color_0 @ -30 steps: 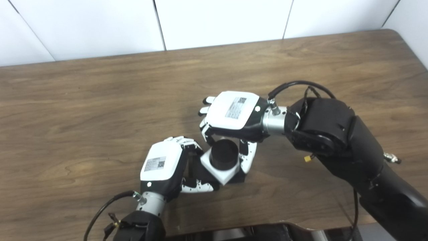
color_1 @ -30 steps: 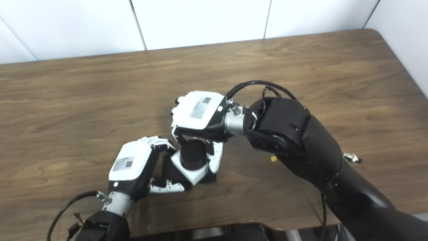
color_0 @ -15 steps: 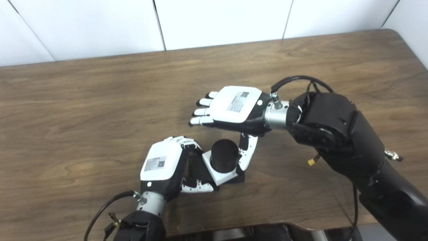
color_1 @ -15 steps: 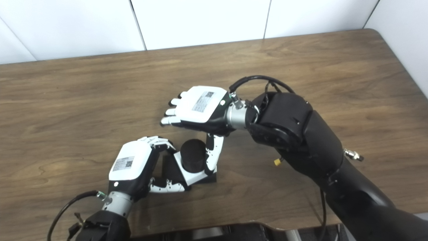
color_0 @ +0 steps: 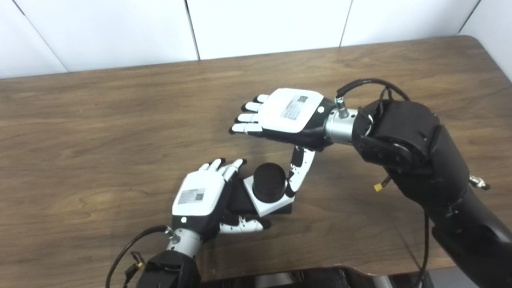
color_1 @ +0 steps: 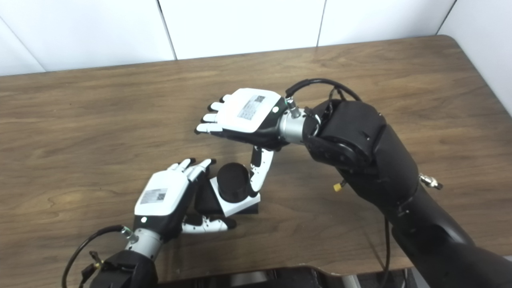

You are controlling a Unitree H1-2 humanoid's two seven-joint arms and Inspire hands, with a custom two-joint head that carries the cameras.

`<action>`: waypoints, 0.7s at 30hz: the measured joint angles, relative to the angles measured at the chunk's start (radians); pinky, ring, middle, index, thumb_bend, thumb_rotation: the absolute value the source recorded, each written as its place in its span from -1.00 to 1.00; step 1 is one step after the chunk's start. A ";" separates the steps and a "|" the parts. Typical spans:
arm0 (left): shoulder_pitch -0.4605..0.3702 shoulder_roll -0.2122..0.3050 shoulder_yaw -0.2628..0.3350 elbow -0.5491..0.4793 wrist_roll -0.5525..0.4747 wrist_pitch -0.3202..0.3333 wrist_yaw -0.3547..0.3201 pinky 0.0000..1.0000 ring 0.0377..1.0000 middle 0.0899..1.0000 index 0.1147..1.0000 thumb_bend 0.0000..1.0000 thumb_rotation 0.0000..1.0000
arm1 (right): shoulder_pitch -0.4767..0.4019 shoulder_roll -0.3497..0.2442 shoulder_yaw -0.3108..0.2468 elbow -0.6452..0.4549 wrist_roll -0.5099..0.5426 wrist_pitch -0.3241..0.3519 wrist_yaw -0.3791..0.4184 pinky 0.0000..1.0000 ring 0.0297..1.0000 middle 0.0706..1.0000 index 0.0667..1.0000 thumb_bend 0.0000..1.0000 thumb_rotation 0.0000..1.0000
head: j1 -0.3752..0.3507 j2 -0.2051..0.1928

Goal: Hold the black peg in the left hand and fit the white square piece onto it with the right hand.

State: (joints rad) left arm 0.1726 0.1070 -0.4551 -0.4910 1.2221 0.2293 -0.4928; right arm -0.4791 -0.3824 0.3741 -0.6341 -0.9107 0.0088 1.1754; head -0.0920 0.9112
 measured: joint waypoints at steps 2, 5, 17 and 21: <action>-0.001 -0.001 0.012 -0.002 -0.010 -0.001 -0.009 0.98 1.00 1.00 1.00 1.00 0.20 | 0.009 -0.005 -0.001 0.000 0.000 0.000 -0.002 1.00 1.00 0.91 0.88 1.00 0.03 | 0.000 0.000; 0.000 -0.002 0.023 -0.002 -0.016 -0.002 -0.012 1.00 1.00 1.00 1.00 1.00 0.22 | 0.019 -0.009 -0.003 0.000 0.000 0.000 -0.006 1.00 1.00 0.91 0.86 1.00 0.02 | 0.017 -0.003; -0.001 -0.003 0.118 -0.007 -0.123 -0.004 -0.011 0.99 1.00 1.00 1.00 1.00 0.24 | 0.095 -0.008 -0.074 -0.002 0.016 0.029 -0.029 1.00 1.00 0.89 0.83 1.00 -0.05 | 0.060 -0.028; 0.016 -0.003 0.202 -0.007 -0.240 -0.012 0.106 0.81 0.97 1.00 1.00 1.00 0.37 | 0.148 -0.009 -0.161 -0.001 0.071 0.086 -0.077 1.00 1.00 0.92 0.90 0.87 0.51 | 0.080 -0.047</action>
State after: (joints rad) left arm 0.1885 0.1038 -0.2535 -0.4976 0.9817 0.2178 -0.3867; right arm -0.3309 -0.3910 0.2133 -0.6353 -0.8402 0.0946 1.0987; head -0.0123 0.8637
